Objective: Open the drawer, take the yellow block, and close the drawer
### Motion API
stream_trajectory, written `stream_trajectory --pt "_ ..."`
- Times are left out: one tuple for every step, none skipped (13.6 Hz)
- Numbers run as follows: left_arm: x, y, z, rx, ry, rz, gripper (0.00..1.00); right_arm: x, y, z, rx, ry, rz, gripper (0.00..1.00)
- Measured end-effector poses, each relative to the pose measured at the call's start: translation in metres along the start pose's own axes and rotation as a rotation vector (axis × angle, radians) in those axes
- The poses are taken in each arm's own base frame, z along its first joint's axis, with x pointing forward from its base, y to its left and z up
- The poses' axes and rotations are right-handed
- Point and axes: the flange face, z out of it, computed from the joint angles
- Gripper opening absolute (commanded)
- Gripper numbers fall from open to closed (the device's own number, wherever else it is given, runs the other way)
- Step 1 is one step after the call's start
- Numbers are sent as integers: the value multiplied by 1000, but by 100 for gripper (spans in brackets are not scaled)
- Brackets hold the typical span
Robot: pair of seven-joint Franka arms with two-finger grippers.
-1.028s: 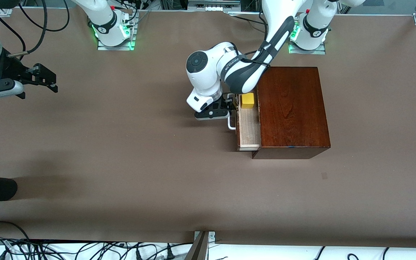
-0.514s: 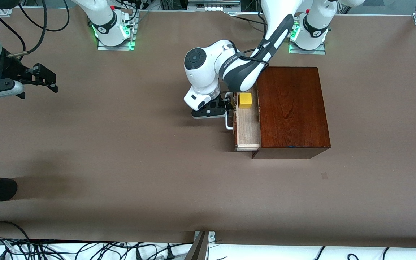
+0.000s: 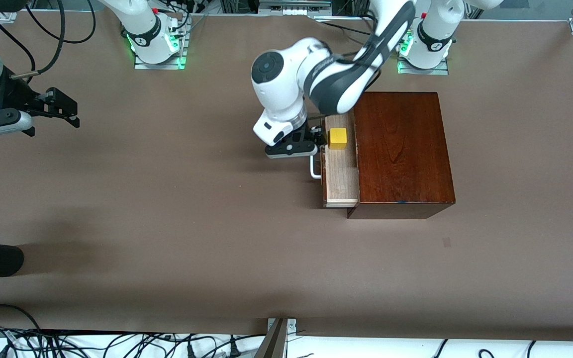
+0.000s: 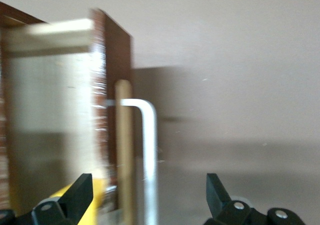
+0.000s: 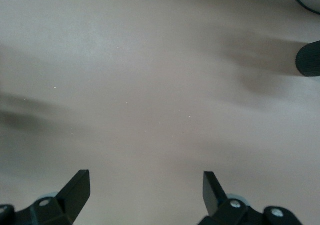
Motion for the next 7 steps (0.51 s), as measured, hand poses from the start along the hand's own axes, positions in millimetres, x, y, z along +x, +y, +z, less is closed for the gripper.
stream_trajectory --pt "11 -24 -20 14 -11 10 100 0 0 0 0 -1 0 100" --pt "25 -52 -37 15 -20 16 100 1 0 2 0 -4 0 100" --pt "41 -86 -51 -2 -37 18 100 2 0 6 0 -11 0 100" --pt "55 -120 -61 -18 -54 19 100 4 0 10 0 -17 0 100" --pt "69 -156 -68 -34 -72 20 100 5 0 13 0 -23 -1 100" --pt "81 -192 -73 -53 -87 20 100 6 -1 15 1 -26 -3 100" --pt "91 -227 -78 -76 -101 22 100 7 -5 16 2 -28 -9 100"
